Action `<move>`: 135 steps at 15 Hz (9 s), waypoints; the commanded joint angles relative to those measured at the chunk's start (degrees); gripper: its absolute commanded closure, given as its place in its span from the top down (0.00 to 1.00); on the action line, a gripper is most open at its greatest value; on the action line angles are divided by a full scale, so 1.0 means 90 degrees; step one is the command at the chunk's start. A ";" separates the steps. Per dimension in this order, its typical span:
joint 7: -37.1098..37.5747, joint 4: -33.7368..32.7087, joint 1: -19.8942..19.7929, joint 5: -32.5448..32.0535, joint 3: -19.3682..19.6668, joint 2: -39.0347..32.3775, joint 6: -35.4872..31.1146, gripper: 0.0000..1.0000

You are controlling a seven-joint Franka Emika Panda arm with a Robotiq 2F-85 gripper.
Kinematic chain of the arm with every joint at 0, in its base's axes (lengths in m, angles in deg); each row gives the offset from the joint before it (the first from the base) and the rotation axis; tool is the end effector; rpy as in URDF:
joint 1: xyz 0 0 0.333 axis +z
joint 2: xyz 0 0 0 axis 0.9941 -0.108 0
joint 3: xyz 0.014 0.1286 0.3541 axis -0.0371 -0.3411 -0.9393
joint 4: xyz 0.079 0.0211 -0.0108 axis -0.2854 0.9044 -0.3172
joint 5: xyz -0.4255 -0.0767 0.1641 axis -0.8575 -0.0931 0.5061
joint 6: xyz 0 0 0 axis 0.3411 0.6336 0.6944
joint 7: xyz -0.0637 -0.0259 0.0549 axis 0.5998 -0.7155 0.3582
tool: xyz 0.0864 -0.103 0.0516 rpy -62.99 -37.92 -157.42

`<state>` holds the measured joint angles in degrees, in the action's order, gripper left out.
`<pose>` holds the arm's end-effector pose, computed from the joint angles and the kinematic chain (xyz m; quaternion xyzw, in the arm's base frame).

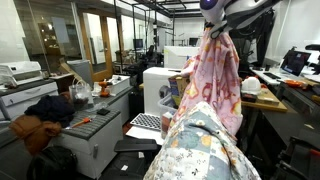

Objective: Place the pink fleece blanket on the clear storage bin

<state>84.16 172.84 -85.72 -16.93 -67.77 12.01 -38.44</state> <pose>0.7038 -0.1196 0.5203 0.7065 -0.2622 0.4264 0.5003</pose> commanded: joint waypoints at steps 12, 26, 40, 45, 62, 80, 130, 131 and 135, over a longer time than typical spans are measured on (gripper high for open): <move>0.0230 -0.1074 0.0149 -0.0760 0.0054 -0.1085 0.1488 0.01; -0.0580 -0.0479 -0.0177 0.0695 -0.0119 -0.0827 -0.2239 1.00; -0.5301 0.0619 0.0172 0.6376 -0.0446 0.0425 -0.3425 1.00; -0.6752 0.0767 0.0459 0.7363 -0.0440 0.0579 -0.3449 1.00; -0.9694 0.1163 0.0252 0.9615 -0.0317 -0.0503 -0.3615 1.00; -1.3856 0.1693 -0.0254 1.0874 -0.0635 -0.0705 -0.2507 1.00; -1.0768 0.2266 0.0563 0.6293 -0.0345 -0.0998 -0.3192 0.02; -1.0735 0.2235 0.0563 0.6348 -0.0290 -0.0885 -0.3233 0.02; -1.0083 0.2023 0.0654 0.6016 0.0040 -0.0506 -0.3142 0.02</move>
<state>-11.02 191.53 -80.55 39.16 -69.30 3.93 -66.87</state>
